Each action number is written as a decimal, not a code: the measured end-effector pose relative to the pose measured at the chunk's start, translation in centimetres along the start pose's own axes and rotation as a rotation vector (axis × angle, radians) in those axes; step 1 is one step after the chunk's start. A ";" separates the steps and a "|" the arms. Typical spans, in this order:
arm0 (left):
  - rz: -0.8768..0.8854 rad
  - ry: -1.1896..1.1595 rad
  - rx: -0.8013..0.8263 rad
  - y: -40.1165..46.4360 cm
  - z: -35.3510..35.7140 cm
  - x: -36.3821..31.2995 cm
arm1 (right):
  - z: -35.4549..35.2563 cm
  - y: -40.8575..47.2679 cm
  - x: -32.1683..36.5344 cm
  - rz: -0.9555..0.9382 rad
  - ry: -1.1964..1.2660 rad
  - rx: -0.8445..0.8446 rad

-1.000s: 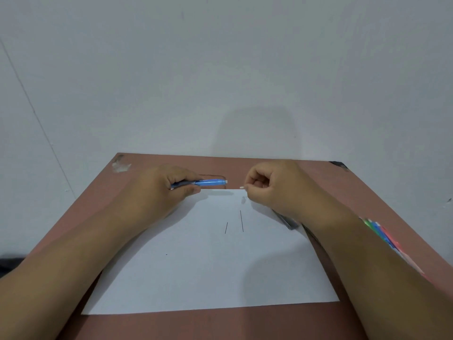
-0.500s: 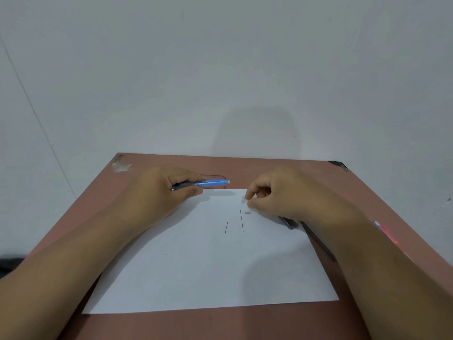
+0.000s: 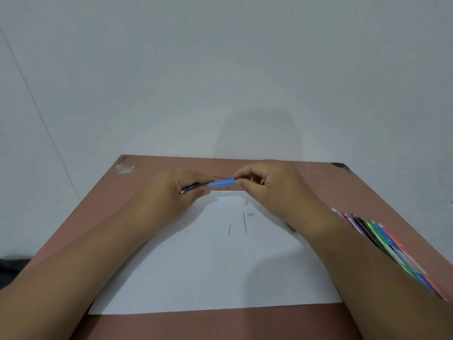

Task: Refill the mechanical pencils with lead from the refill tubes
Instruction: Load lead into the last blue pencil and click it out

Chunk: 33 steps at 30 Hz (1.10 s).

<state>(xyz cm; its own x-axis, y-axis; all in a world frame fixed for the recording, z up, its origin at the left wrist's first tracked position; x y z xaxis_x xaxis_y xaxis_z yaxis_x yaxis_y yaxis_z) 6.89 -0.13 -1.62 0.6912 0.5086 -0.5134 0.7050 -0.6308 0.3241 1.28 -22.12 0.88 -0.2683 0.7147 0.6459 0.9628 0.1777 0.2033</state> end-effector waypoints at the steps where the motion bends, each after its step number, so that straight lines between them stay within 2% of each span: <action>1: -0.027 0.008 -0.003 0.1 0.1 0.2 | -0.2 0.1 -0.3 0.009 -0.008 -0.017; 8: -0.158 0.067 0.082 1.3 1.3 0.8 | -0.1 1.1 -2.6 0.187 -0.072 -0.019; 18: -0.142 0.094 0.051 1.8 2.2 2.2 | 0.0 1.1 -2.6 0.242 -0.193 0.098; 21: -0.173 0.063 0.071 1.7 1.9 2.2 | -0.9 0.8 -2.9 0.263 -0.161 0.072; 24: -0.202 0.039 0.095 1.5 1.5 2.1 | -2.7 0.1 -3.0 0.340 -0.200 0.049; 28: -0.199 0.018 0.094 1.3 1.2 2.1 | -4.0 -0.9 -2.9 0.498 -0.253 0.121; 33: -0.179 0.000 0.119 1.0 0.7 1.7 | -4.3 -1.2 -2.2 0.529 -0.288 0.178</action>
<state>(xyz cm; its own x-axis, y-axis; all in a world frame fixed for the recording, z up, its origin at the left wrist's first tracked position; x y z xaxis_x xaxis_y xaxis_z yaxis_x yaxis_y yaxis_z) 8.67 -0.32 -2.67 0.5568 0.6185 -0.5545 0.7924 -0.5956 0.1314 0.63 -26.76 2.36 0.2408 0.8858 0.3968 0.9601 -0.1575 -0.2310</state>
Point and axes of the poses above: each hand's wrist, its own y-axis towards the middle knuckle, its own z-axis out of the palm, x = y × z, the point moved 2 cm from there along y, towards the middle knuckle, and after that the axes turned 13 degrees about x, right-handed, at the moved point
